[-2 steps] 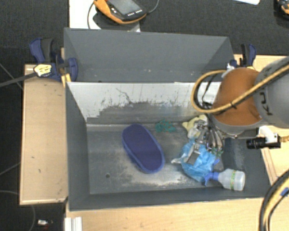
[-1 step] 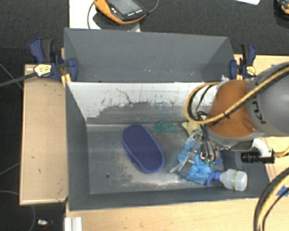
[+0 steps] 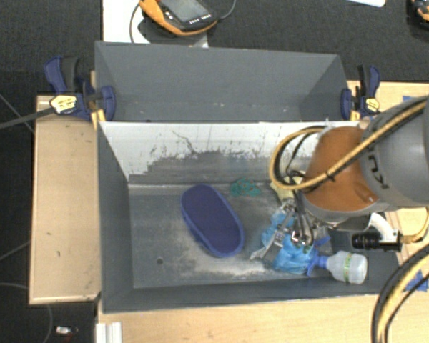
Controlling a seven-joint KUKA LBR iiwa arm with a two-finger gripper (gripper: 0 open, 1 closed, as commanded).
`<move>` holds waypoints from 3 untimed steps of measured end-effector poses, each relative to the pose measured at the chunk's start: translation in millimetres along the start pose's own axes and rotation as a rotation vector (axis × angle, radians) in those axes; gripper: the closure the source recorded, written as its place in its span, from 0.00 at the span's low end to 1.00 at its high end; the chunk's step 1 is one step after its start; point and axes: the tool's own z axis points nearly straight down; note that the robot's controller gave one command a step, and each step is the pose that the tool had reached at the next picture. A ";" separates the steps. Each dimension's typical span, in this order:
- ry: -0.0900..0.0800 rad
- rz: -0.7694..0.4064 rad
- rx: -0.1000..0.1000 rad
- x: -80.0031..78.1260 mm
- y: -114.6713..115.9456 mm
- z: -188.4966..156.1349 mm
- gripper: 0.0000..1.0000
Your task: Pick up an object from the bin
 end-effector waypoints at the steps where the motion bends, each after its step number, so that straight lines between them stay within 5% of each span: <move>1: 0.005 0.004 0.002 14.6 21.4 12.6 1.00; 3: 0.005 0.008 0.002 14.5 21.3 12.6 1.00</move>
Offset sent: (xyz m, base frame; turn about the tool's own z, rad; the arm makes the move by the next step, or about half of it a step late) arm 0.0000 0.0000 0.0000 0.0000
